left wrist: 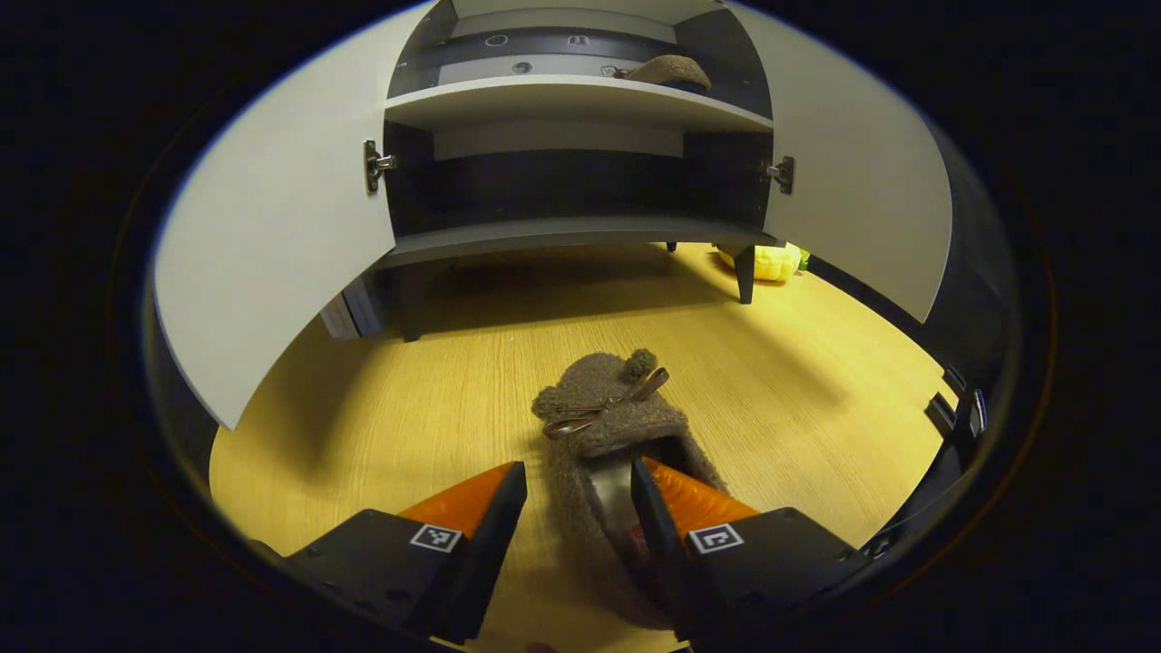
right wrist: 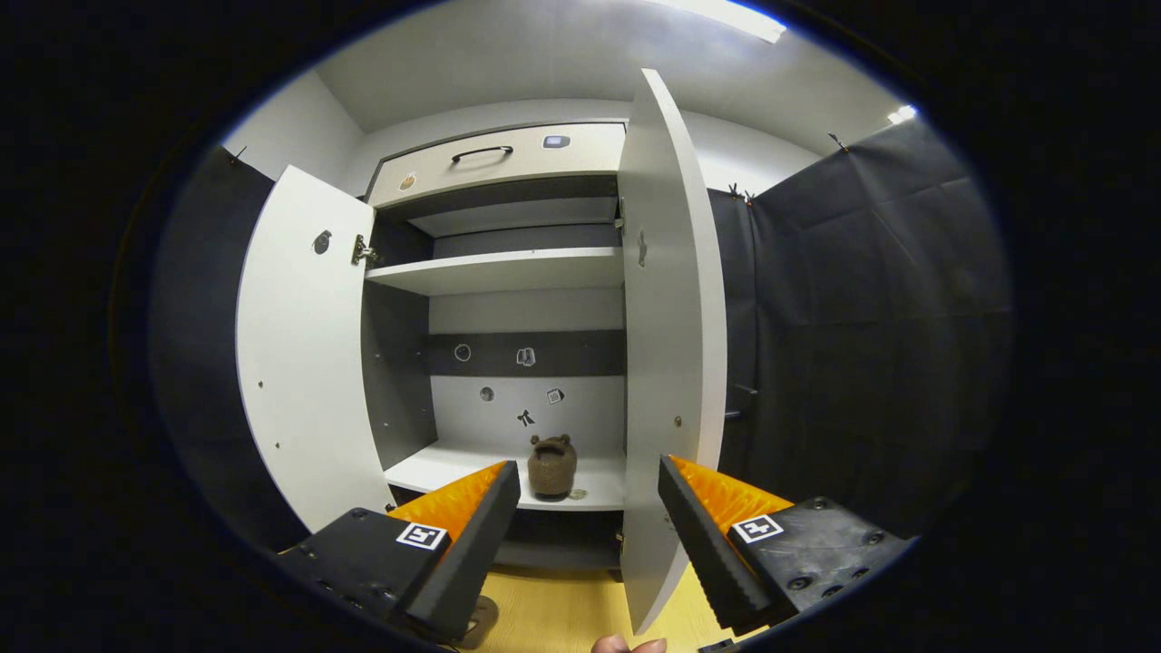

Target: Grab one shoe with the right hand and put it into the shoe cabinet, grab the other shoe with the left hand and put it into the shoe cabinet; then close the right door with the right hand and the left door with the left hand.

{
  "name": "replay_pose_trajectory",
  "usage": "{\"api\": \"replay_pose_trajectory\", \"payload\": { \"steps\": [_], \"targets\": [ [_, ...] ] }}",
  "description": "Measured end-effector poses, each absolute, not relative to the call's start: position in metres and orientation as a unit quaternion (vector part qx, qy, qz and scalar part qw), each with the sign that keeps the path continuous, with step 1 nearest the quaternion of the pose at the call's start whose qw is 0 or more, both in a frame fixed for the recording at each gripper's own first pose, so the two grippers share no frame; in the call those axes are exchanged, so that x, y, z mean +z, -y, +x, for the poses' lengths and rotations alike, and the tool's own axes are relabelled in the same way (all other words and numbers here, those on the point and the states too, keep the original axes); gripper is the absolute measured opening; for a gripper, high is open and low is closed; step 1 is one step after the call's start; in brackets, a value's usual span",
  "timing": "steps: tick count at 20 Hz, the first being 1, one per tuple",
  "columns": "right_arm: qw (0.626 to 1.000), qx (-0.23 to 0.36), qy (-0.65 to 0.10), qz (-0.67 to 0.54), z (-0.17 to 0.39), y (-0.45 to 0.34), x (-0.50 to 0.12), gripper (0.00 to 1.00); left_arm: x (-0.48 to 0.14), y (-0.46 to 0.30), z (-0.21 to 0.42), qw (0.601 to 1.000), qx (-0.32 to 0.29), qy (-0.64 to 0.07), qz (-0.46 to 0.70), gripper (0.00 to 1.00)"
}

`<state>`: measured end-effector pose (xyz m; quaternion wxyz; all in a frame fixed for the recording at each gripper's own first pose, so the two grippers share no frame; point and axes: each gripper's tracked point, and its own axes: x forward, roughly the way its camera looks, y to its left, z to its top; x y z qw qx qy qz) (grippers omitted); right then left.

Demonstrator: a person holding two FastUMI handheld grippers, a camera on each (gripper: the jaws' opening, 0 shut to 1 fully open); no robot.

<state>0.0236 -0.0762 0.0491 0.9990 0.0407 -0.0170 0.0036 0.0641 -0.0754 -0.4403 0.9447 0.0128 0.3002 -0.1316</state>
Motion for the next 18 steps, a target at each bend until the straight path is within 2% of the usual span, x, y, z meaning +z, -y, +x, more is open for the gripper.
{"api": "replay_pose_trajectory", "payload": {
  "steps": [4, 5, 8, 9, 11, 13, 18],
  "targets": [
    [0.999, 0.003, 0.006, 0.052, 0.016, 0.081, 0.043, 0.98, -0.456, 0.073, 0.085, 0.945, -0.106, -0.31, 0.006, 0.72],
    [0.999, 0.003, 0.004, 0.052, 0.015, 0.084, 0.04, 0.98, -0.461, 0.071, 0.091, 0.944, -0.099, -0.315, 0.008, 0.63],
    [0.999, -0.007, -0.002, 0.049, 0.012, 0.096, 0.036, 0.98, -0.46, 0.077, 0.103, 0.946, -0.09, -0.311, 0.006, 0.49],
    [0.999, -0.011, -0.004, 0.05, 0.011, 0.101, 0.035, 0.98, -0.46, 0.076, 0.103, 0.945, -0.084, -0.315, 0.012, 0.38],
    [0.998, -0.016, -0.008, 0.054, 0.01, 0.107, 0.033, 0.98, -0.458, 0.073, 0.105, 0.943, -0.071, -0.324, 0.031, 0.23],
    [0.998, -0.016, -0.009, 0.057, 0.009, 0.111, 0.032, 0.98, -0.449, 0.075, 0.102, 0.941, -0.068, -0.331, 0.018, 0.12],
    [0.998, -0.013, -0.019, 0.061, 0.004, 0.12, 0.026, 0.98, -0.386, 0.074, 0.098, 0.943, -0.064, -0.326, -0.009, 0.08]
  ]
}}
